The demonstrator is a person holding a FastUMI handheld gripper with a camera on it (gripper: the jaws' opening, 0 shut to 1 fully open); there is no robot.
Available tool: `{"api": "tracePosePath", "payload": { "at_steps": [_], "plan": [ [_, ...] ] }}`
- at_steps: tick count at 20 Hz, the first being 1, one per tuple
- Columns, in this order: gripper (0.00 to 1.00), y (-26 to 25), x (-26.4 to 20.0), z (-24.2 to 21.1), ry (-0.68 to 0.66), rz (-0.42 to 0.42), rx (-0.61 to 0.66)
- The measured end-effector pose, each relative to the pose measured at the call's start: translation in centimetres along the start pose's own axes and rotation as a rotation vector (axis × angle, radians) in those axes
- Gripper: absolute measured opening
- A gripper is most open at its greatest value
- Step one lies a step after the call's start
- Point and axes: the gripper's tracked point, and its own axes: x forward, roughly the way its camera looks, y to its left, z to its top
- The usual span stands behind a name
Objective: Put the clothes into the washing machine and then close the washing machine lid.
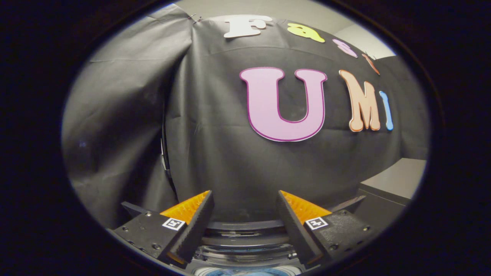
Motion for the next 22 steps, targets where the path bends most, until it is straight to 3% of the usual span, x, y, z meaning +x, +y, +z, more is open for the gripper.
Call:
{"api": "tracePosePath", "payload": {
  "at_steps": [22],
  "plan": [
    [0.98, 0.0, -5.0, -0.4, -0.052, -0.021, -0.003]
  ]
}}
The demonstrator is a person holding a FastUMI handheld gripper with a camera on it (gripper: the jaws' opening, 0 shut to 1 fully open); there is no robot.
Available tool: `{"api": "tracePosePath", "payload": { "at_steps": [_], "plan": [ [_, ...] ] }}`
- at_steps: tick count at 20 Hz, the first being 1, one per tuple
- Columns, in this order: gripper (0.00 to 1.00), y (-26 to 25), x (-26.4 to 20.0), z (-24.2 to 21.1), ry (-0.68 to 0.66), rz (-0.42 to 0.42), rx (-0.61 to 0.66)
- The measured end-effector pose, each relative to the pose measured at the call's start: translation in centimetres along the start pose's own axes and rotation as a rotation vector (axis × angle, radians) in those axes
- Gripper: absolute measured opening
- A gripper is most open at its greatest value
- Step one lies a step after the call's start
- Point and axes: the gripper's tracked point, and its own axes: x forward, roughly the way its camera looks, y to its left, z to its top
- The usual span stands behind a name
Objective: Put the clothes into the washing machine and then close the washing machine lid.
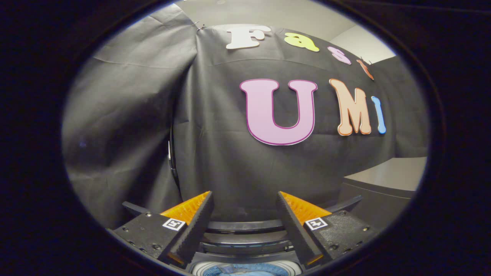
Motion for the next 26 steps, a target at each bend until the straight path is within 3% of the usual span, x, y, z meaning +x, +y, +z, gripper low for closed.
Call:
{"api": "tracePosePath", "payload": {
  "at_steps": [26],
  "plan": [
    [0.97, 0.2, -4.1, -1.4, -0.017, 0.048, 0.009]
  ]
}}
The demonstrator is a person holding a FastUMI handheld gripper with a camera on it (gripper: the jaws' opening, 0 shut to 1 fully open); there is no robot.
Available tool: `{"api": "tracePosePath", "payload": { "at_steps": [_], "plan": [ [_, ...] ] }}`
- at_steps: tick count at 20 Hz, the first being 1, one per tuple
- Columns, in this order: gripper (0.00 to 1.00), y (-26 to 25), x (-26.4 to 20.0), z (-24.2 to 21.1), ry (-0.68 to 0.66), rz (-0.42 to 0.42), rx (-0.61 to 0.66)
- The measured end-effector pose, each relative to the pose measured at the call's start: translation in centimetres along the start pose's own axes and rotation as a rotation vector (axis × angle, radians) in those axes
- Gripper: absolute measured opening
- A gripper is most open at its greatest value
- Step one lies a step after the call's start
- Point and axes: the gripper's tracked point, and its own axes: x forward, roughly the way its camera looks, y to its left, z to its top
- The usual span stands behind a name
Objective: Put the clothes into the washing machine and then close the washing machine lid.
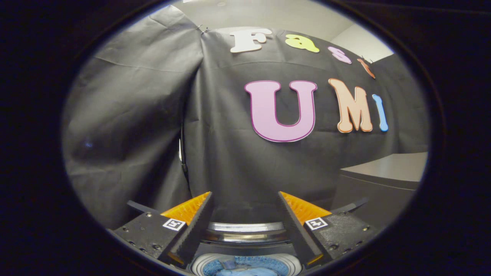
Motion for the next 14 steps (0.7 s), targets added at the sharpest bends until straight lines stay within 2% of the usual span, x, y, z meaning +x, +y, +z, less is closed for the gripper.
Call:
{"api": "tracePosePath", "payload": {
  "at_steps": [4, 6, 8, 14],
  "plan": [
    [0.97, -0.4, -1.3, -2.3, 0.04, -0.035, 0.014],
    [0.97, -0.5, -2.4, -5.2, 0.112, -0.045, 0.059],
    [0.97, -0.4, -3.0, -6.2, 0.104, -0.047, 0.097],
    [0.97, -1.2, -4.4, -9.0, 0.18, -0.061, 0.088]
  ]
}}
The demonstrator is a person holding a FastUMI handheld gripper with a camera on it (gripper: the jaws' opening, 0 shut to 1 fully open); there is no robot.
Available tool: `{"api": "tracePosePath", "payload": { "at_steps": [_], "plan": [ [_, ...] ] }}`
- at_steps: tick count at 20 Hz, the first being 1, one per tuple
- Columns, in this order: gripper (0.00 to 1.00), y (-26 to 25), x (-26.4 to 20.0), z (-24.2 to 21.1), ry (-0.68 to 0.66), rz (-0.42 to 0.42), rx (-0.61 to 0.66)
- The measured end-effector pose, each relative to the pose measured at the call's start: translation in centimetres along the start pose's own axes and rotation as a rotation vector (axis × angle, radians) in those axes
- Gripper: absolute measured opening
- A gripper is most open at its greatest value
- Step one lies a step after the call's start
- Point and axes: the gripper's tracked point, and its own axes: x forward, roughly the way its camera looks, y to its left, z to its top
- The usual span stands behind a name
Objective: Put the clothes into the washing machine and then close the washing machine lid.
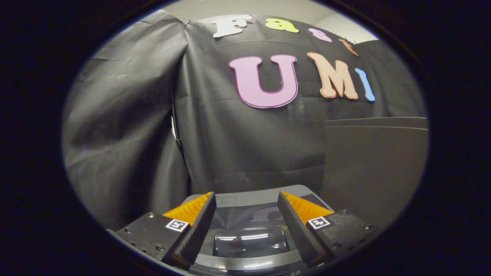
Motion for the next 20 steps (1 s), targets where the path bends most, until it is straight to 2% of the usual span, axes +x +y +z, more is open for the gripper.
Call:
{"api": "tracePosePath", "payload": {
  "at_steps": [9, 14, 20],
  "plan": [
    [0.98, -1.4, -3.7, -0.9, 0.049, 0.008, -0.063],
    [0.97, -3.7, -7.1, -1.4, 0.111, -0.019, 0.015],
    [0.98, -6.6, -10.8, 0.0, 0.099, -0.023, -0.042]
  ]
}}
